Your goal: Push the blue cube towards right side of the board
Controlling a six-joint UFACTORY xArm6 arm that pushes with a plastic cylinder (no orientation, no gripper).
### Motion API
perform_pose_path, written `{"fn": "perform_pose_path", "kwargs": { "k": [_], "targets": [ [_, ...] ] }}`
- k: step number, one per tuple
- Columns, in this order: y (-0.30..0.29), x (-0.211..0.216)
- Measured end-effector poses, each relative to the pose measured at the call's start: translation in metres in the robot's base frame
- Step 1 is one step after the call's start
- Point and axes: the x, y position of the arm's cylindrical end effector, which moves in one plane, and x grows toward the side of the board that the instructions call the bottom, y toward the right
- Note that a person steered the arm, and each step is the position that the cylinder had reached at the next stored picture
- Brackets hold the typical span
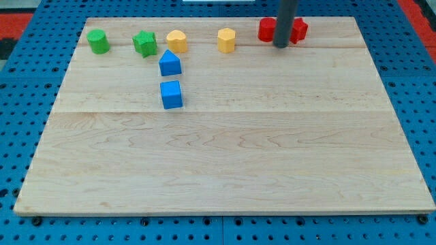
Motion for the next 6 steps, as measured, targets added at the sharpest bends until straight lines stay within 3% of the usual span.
{"fn": "perform_pose_path", "kwargs": {
  "k": [2,3,5,6],
  "targets": [
    [-0.195,0.161],
    [-0.265,0.128],
    [-0.041,0.096],
    [-0.003,0.134]
  ]
}}
